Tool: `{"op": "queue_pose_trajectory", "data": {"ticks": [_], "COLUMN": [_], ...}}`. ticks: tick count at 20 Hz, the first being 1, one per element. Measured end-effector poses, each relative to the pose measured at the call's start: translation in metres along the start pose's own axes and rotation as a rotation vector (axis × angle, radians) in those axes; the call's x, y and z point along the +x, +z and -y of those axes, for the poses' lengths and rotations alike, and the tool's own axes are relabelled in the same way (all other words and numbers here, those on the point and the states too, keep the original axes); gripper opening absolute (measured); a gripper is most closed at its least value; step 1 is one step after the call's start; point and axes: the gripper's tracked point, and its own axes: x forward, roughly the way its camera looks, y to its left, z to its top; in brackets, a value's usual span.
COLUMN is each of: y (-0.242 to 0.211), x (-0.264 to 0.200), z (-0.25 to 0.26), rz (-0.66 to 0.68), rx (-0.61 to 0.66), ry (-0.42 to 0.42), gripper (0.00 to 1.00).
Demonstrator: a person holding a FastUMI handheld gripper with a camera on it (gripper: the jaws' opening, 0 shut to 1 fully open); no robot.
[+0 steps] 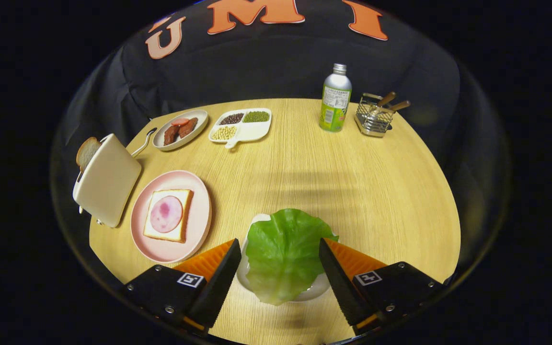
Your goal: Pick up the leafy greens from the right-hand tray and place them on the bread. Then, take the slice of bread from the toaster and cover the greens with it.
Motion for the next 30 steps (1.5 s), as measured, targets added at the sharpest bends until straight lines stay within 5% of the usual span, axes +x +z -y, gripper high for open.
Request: {"op": "queue_pose_trajectory", "data": {"ticks": [9, 15, 19, 22, 26, 30], "y": [-0.037, -0.035, -0.035, -0.034, -0.033, -0.021], "x": [0.039, 0.041, 0.040, 0.041, 0.039, 0.027], "z": [0.014, 0.013, 0.015, 0.019, 0.019, 0.014], "rz": [-0.213, -0.227, -0.225, -0.210, -0.182, -0.127], "rx": [0.017, -0.007, 0.010, 0.040, 0.045, 0.081], "ry": [-0.040, -0.060, -0.067, -0.079, -0.081, -0.040], "gripper": [0.95, 0.84, 0.57, 0.20, 0.03, 0.02]}}
